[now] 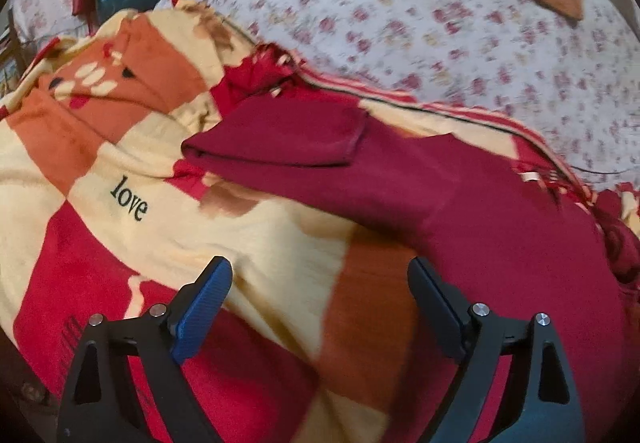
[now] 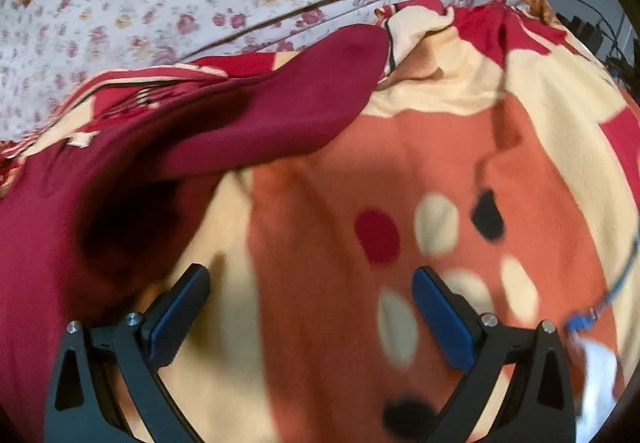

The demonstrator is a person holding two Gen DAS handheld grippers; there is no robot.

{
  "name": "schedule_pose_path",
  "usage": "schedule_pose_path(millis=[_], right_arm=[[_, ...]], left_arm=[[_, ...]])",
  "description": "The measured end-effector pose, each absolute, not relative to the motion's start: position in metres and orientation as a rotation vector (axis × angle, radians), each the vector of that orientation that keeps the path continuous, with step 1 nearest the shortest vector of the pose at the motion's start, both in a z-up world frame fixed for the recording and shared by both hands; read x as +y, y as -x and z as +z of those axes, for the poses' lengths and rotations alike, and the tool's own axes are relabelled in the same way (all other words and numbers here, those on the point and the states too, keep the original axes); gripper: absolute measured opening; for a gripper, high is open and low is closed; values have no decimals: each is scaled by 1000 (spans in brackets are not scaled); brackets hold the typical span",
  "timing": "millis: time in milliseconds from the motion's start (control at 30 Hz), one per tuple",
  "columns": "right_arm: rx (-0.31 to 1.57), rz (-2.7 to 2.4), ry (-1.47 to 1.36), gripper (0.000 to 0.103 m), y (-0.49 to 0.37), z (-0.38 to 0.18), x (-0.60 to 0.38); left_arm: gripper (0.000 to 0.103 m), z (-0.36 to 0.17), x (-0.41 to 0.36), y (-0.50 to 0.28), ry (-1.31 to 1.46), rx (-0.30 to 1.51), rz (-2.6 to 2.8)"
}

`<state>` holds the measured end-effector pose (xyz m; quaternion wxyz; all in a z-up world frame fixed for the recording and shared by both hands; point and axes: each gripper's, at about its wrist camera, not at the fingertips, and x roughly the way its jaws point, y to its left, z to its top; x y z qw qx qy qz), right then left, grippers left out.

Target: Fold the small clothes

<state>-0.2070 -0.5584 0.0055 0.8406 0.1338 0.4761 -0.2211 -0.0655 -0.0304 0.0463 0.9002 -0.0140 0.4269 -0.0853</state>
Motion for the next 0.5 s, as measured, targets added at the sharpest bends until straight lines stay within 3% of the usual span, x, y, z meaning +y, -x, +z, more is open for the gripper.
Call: schedule_pose_path(millis=[233, 500], right_arm=[[1060, -419, -278, 103, 267, 58, -516], [998, -174, -231, 103, 318, 130, -448]], left_arm=[[73, 59, -55, 97, 2, 875, -251], [73, 80, -82, 125, -38, 844, -319]])
